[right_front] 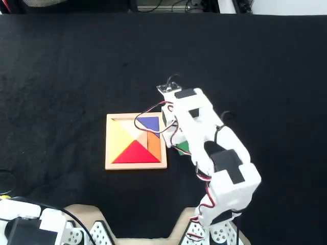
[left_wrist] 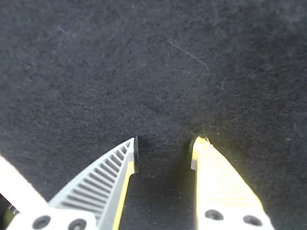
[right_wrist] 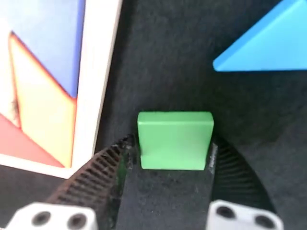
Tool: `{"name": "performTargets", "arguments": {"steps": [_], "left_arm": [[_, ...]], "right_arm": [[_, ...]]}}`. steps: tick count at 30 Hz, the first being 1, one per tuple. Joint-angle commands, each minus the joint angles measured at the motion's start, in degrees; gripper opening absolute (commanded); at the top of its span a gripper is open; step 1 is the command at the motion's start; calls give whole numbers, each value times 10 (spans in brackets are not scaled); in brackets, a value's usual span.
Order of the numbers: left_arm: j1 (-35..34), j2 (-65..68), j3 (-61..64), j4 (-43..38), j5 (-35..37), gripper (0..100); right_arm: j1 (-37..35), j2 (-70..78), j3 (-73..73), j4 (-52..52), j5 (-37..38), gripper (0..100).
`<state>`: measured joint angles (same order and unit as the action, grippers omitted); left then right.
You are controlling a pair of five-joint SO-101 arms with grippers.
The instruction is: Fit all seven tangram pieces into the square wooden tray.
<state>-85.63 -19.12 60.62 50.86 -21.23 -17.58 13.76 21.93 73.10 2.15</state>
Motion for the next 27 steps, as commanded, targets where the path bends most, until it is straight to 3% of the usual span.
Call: {"name": "performTargets", "arguments": {"steps": [1, 6, 15, 22, 27], "left_arm": [[1, 9, 17, -4, -8, 195], [1, 9, 17, -4, -8, 195], [0, 9, 17, -4, -9, 195], [0, 9, 17, -4, -9, 195], [0, 9, 17, -4, -9, 195]], "right_arm": [[-11, 3, -44, -19, 4, 248], [-11, 8, -42, -25, 5, 232], [-6, 14, -40, -47, 92, 11], [-8, -121, -153, 80, 121, 11], [-45, -167, -191, 48, 127, 11]]}}
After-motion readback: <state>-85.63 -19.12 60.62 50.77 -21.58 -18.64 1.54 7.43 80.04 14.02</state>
